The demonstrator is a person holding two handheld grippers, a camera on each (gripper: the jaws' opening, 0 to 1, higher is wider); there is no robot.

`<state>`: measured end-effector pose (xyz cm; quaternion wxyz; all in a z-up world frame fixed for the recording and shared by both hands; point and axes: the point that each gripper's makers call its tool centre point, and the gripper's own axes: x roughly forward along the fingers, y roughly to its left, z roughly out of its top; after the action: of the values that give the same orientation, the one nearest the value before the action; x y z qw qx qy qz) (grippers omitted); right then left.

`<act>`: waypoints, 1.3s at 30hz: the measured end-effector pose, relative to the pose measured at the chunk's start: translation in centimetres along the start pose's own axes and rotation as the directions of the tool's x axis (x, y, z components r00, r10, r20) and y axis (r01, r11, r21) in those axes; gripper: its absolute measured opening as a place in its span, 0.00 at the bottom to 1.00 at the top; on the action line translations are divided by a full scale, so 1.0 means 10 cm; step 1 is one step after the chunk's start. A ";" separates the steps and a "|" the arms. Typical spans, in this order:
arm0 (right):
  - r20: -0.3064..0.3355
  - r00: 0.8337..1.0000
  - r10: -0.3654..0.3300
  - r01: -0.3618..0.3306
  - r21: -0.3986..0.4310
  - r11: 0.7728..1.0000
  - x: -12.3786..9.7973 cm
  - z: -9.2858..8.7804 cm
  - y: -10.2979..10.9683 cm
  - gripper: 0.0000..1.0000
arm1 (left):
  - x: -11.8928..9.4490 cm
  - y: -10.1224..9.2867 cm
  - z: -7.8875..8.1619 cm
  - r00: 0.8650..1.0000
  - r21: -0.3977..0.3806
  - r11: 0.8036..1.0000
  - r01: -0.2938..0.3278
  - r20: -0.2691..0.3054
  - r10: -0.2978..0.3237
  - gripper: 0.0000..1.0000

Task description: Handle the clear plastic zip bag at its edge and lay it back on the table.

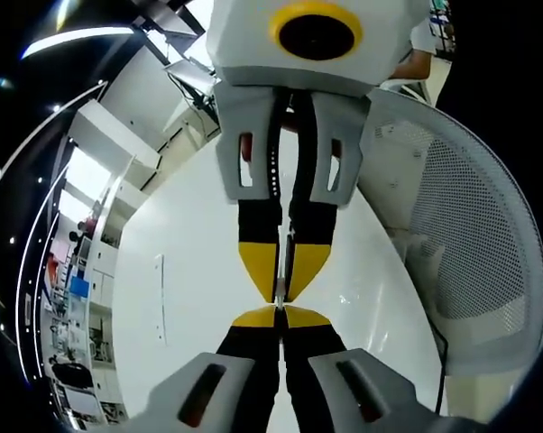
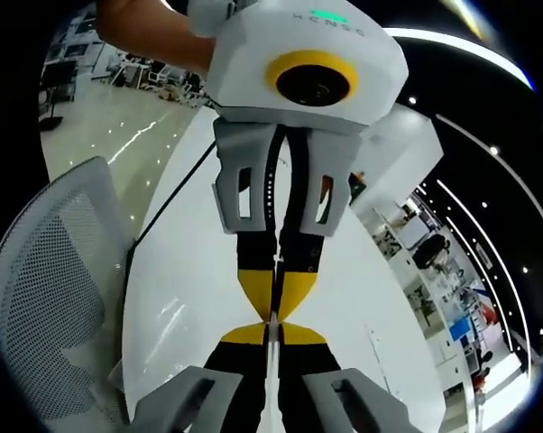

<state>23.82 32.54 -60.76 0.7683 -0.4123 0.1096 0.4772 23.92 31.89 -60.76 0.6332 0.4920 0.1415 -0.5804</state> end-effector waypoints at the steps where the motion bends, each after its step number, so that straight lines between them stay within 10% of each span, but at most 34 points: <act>1: 0.001 1.000 0.002 -0.002 0.001 1.000 0.00 0.00 0.00 0.00 | 0.00 0.00 0.00 1.000 -0.003 1.000 0.000 0.000 0.000 0.00; 39: -0.004 1.000 0.014 -0.014 0.003 1.000 -0.02 -0.03 0.06 0.00 | -0.06 -0.06 -0.10 1.000 -0.007 1.000 0.013 -0.010 -0.013 0.00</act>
<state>23.31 32.35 -61.14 0.7652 -0.4115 0.1149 0.4816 23.61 33.12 -61.01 0.6306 0.4916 0.1498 -0.5815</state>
